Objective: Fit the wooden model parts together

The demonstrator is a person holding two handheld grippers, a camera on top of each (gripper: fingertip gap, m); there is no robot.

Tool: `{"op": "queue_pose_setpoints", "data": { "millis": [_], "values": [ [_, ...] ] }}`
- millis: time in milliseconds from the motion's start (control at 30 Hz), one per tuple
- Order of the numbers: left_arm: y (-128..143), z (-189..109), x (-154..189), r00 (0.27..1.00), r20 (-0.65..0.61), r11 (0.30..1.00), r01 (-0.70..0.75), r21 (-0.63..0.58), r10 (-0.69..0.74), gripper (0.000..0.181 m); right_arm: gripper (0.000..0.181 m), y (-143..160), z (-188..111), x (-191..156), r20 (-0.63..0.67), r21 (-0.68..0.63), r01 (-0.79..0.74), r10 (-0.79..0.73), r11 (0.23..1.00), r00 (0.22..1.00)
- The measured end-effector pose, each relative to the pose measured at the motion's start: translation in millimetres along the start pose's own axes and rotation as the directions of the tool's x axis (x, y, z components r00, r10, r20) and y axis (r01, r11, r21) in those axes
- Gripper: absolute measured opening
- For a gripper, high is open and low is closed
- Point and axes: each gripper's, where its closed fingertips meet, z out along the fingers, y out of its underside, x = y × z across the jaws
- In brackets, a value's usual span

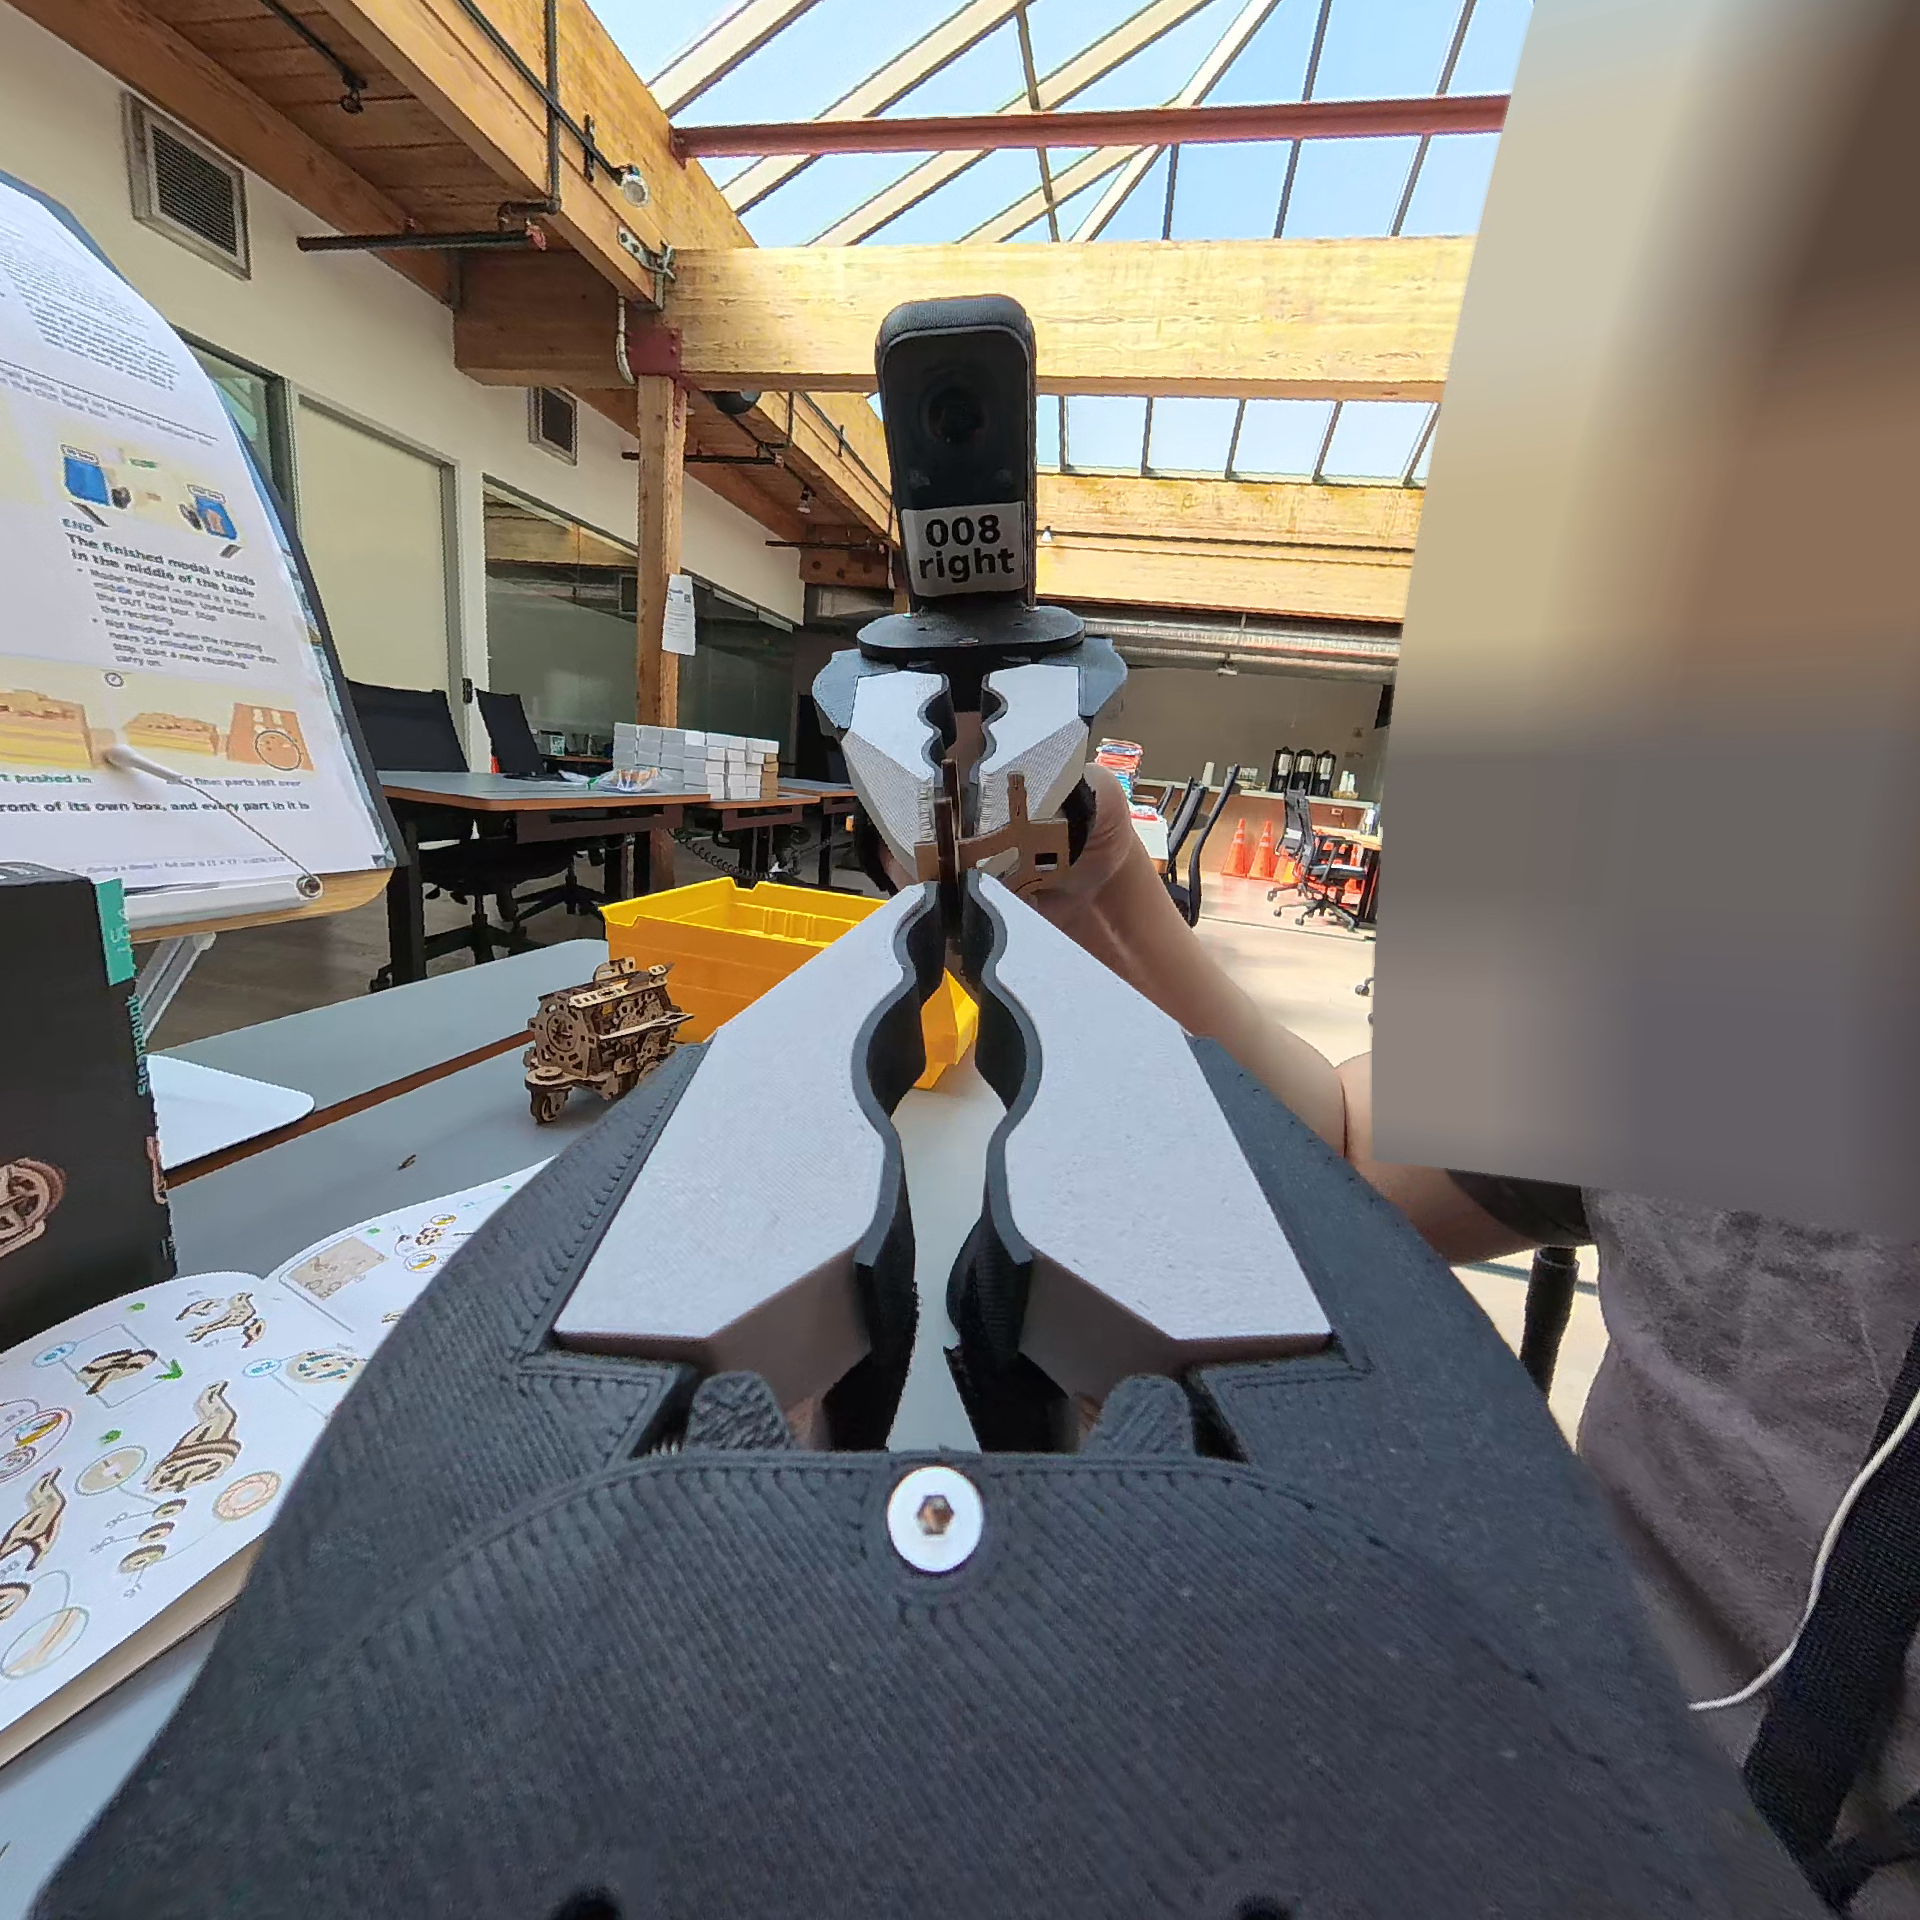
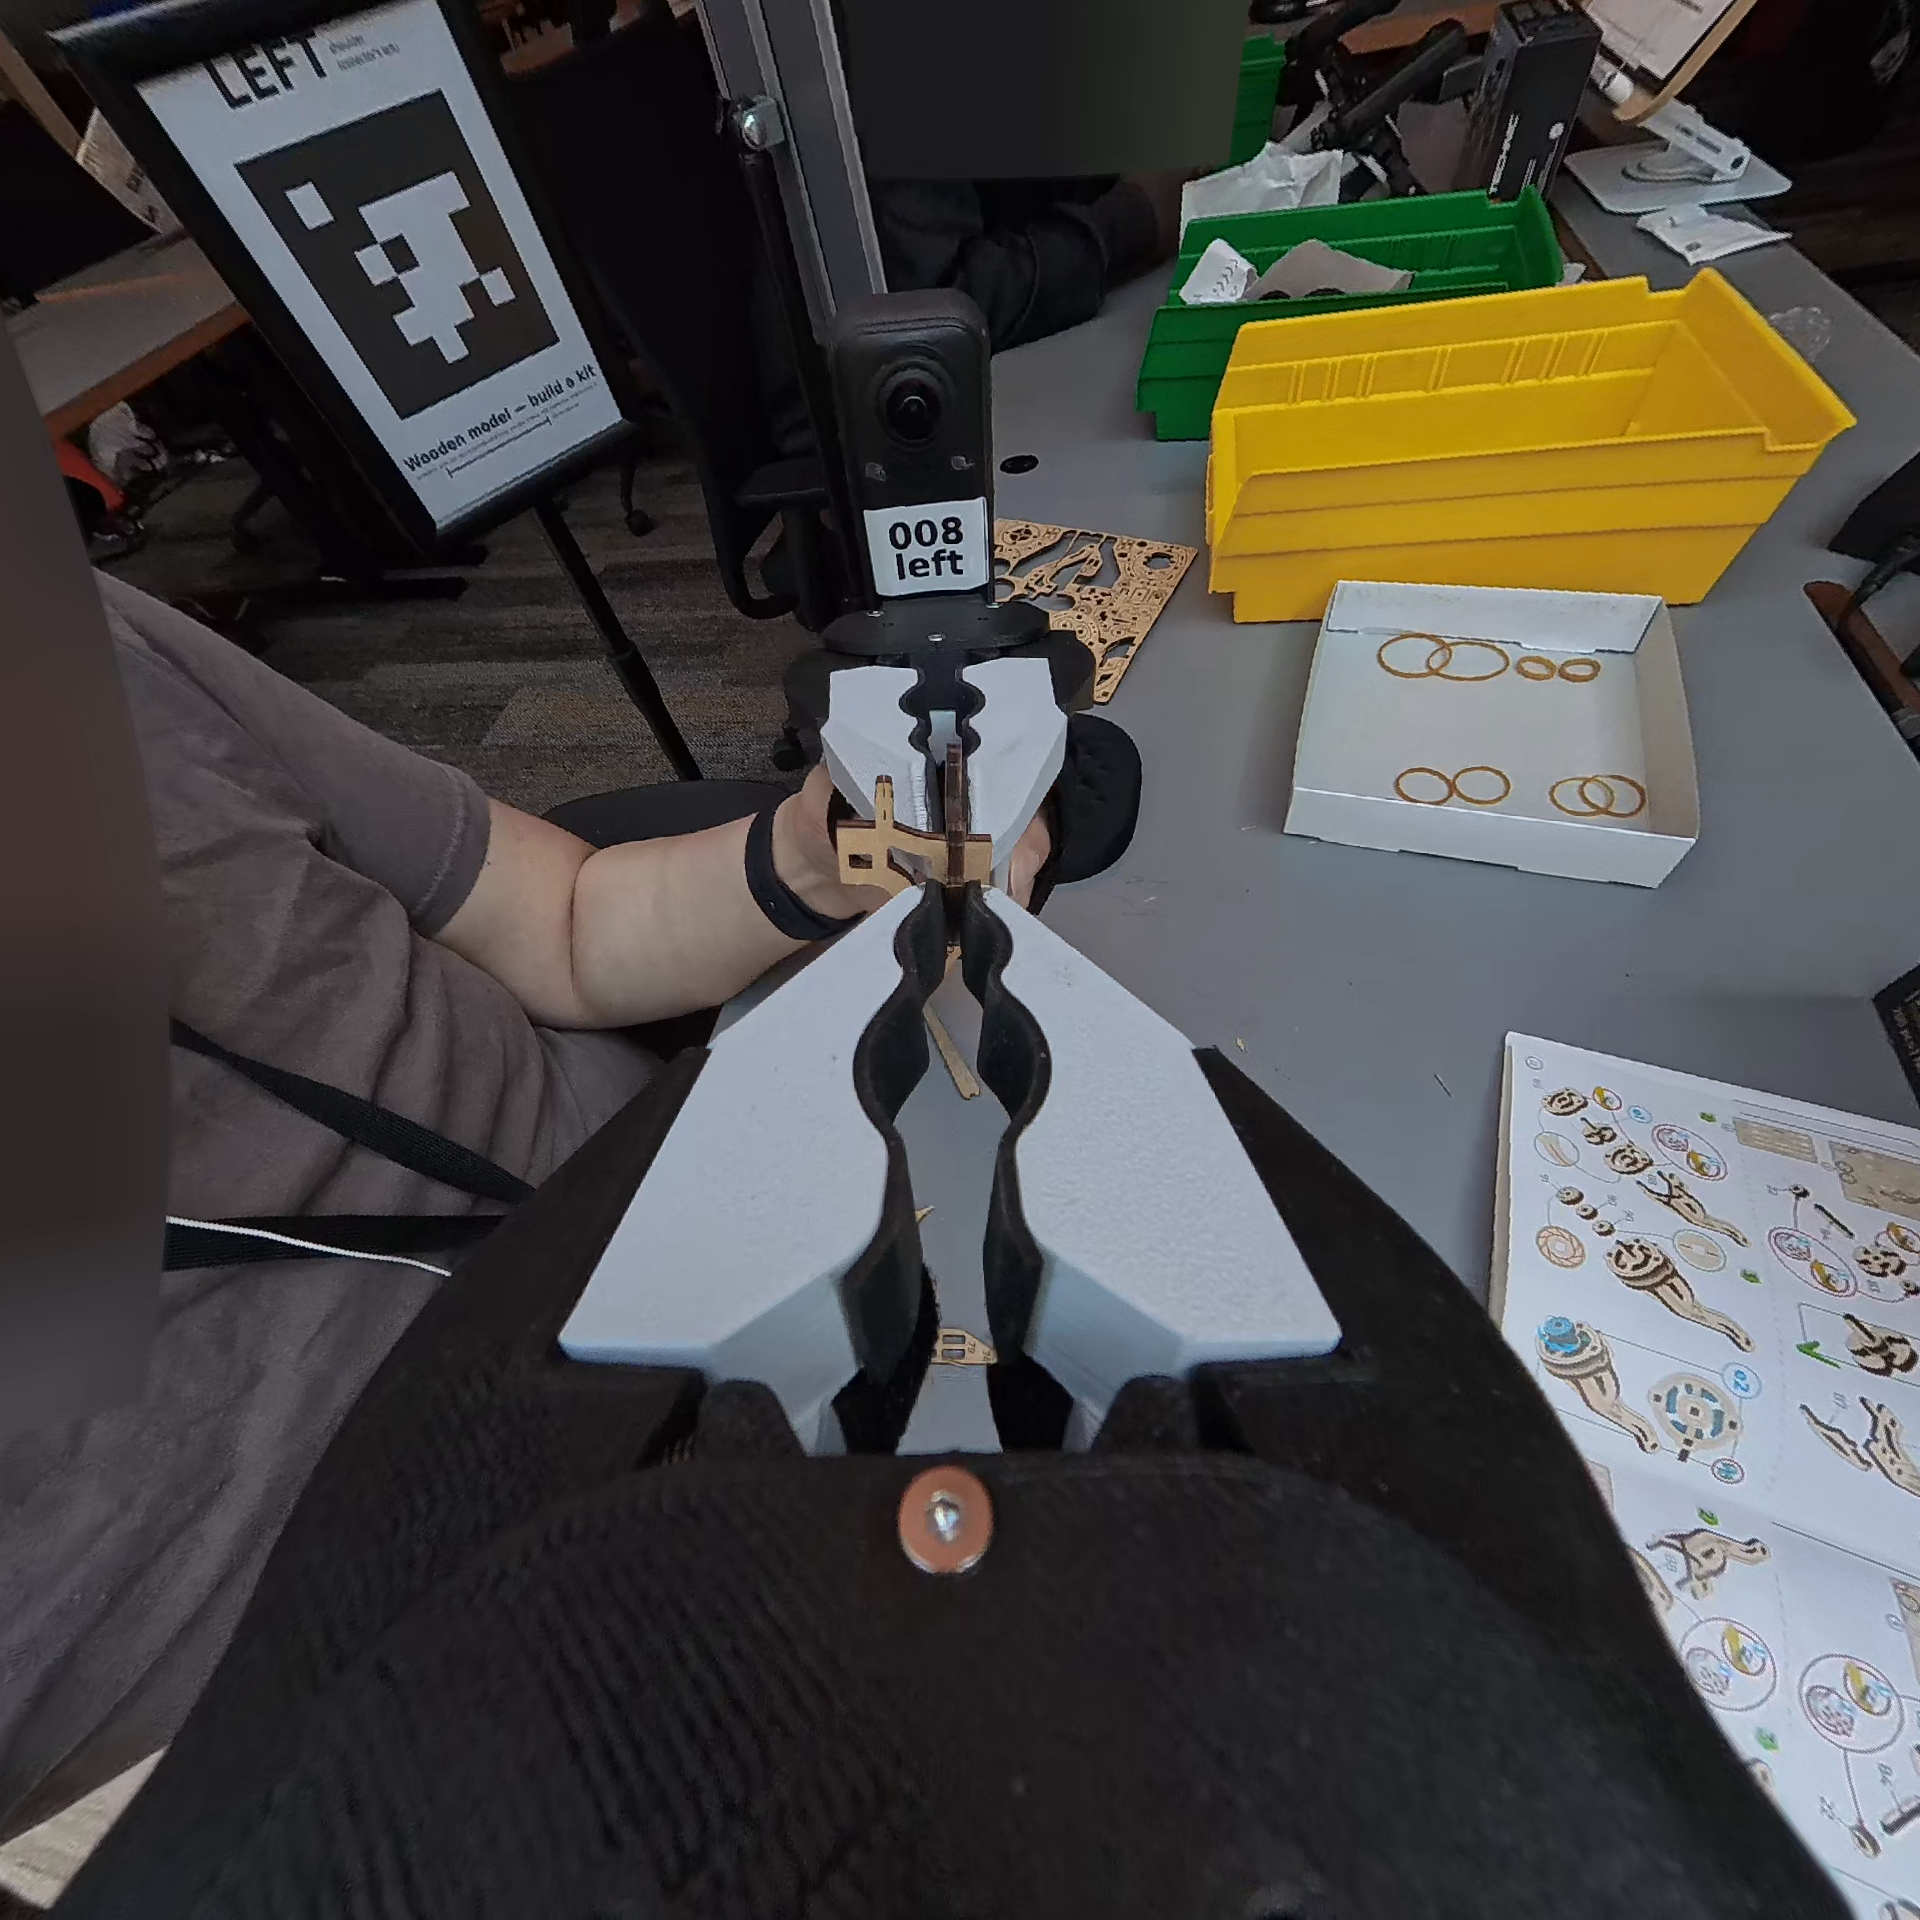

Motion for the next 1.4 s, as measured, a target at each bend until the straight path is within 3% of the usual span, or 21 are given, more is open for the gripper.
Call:
{"op": "queue_pose_setpoints", "data": {
  "millis": [400, 700, 933, 1033, 1400],
  "values": [
    [-7.5, -0.5, -2.3, 1.0, 0.004, 0.998, 0.019, 0.055, -0.019, 0.0, 0.001, -10.8, -0.3, 3.0, 0.014, 0.075, -0.042, 0.041, 0.996, 0.999],
    [-5.7, 1.9, 0.1, 1.0, -0.012, 0.998, 0.029, 0.063, -0.028, 0.0, 0.001, -8.0, -2.8, 0.9, 0.023, 0.061, -0.025, 0.023, 0.998, 0.999],
    [-0.3, 0.4, 5.4, 0.998, -0.049, 0.999, 0.036, 0.013, -0.035, 0.0, 0.001, -2.3, -0.5, -5.2, 0.051, 0.028, -0.014, 0.012, 1.0, 0.999],
    [4.2, -0.1, 0.5, 0.999, -0.023, 0.999, 0.036, -0.016, -0.037, 0.0, 0.001, 2.6, 1.1, 0.7, 0.006, -0.006, -0.018, 0.018, 1.0, 1.0],
    [5.3, 0.2, 4.0, 0.998, -0.04, 0.999, 0.039, -0.022, -0.04, 0.001, 0.001, 3.4, 1.3, -3.0, 0.02, -0.015, -0.021, 0.021, 1.0, 1.0]
  ]
}}
